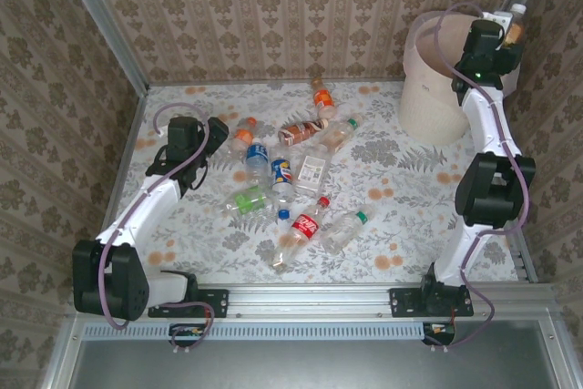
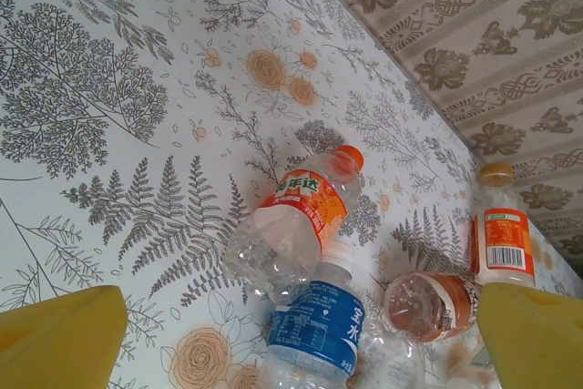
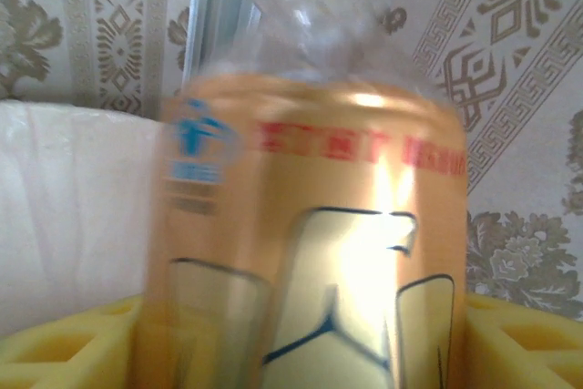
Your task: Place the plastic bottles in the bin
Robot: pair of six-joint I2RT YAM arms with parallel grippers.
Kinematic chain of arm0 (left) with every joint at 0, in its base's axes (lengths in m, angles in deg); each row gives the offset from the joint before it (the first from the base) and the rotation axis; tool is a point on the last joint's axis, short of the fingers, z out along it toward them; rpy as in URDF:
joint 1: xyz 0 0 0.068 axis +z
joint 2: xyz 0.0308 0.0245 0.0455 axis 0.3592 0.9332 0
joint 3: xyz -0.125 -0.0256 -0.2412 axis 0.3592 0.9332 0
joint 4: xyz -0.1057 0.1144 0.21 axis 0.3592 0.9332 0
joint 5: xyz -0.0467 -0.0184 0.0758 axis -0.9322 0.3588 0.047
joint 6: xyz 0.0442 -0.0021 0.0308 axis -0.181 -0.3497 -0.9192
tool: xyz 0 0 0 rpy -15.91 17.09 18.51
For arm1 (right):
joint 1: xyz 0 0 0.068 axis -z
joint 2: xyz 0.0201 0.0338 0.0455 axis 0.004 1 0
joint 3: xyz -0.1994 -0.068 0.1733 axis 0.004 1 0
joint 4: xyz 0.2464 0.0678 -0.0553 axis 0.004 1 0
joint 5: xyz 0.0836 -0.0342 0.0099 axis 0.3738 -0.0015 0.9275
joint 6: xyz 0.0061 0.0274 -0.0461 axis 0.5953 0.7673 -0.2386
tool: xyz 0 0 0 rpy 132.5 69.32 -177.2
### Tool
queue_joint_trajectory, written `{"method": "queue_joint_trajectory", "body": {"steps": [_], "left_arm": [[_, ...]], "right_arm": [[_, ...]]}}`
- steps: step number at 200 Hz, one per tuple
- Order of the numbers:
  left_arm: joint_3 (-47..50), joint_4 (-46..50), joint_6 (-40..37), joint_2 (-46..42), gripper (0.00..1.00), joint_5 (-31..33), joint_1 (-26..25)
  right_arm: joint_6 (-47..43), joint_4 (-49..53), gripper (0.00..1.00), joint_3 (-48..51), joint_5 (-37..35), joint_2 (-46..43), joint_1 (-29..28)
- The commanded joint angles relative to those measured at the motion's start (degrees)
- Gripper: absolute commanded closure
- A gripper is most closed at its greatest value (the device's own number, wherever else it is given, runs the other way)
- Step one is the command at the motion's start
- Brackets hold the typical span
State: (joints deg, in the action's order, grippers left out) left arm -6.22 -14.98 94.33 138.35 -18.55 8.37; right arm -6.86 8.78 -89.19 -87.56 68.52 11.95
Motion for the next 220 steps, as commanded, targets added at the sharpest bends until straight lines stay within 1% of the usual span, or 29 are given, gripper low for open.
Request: {"method": "queue_joint_trajectory", "body": {"steps": [1,44,72,107,135,168,184,191,220], "left_arm": [[0.19,0.75,0.27,0.37,0.00,0.64,0.30],[-0.24,1.28,0.22,0.78,0.00,0.68,0.30],[-0.18,1.47,0.18,0.90,0.00,1.52,0.30],[-0.37,1.62,0.36,1.77,0.00,1.63,0.30],[-1.11,1.94,-0.15,2.59,0.00,1.02,0.30],[-1.70,1.09,-2.64,3.22,0.00,-0.60,0.30],[-2.00,0.80,-4.12,3.36,0.00,-1.64,0.25],[-2.28,1.20,-4.71,3.50,0.00,-1.92,0.21],[-2.45,1.81,-6.05,3.70,0.00,-2.56,0.21]], "right_arm": [[1.63,6.32,0.23,-4.97,-2.16,3.09,0.47],[3.46,9.88,0.18,-7.92,-3.72,4.36,0.46],[4.59,10.98,0.16,-6.59,0.16,1.52,0.29],[7.81,13.52,0.14,-5.27,7.24,-3.44,0.29],[10.34,16.34,0.12,-4.76,11.63,-6.68,0.20],[12.93,19.55,0.09,-4.63,16.69,-9.67,-0.38],[14.68,21.47,0.06,-4.49,18.74,-11.27,-1.31],[15.35,21.61,0.00,-3.53,19.90,-12.31,-1.95],[18.49,21.65,0.00,2.75,21.63,-17.69,-5.02]]}}
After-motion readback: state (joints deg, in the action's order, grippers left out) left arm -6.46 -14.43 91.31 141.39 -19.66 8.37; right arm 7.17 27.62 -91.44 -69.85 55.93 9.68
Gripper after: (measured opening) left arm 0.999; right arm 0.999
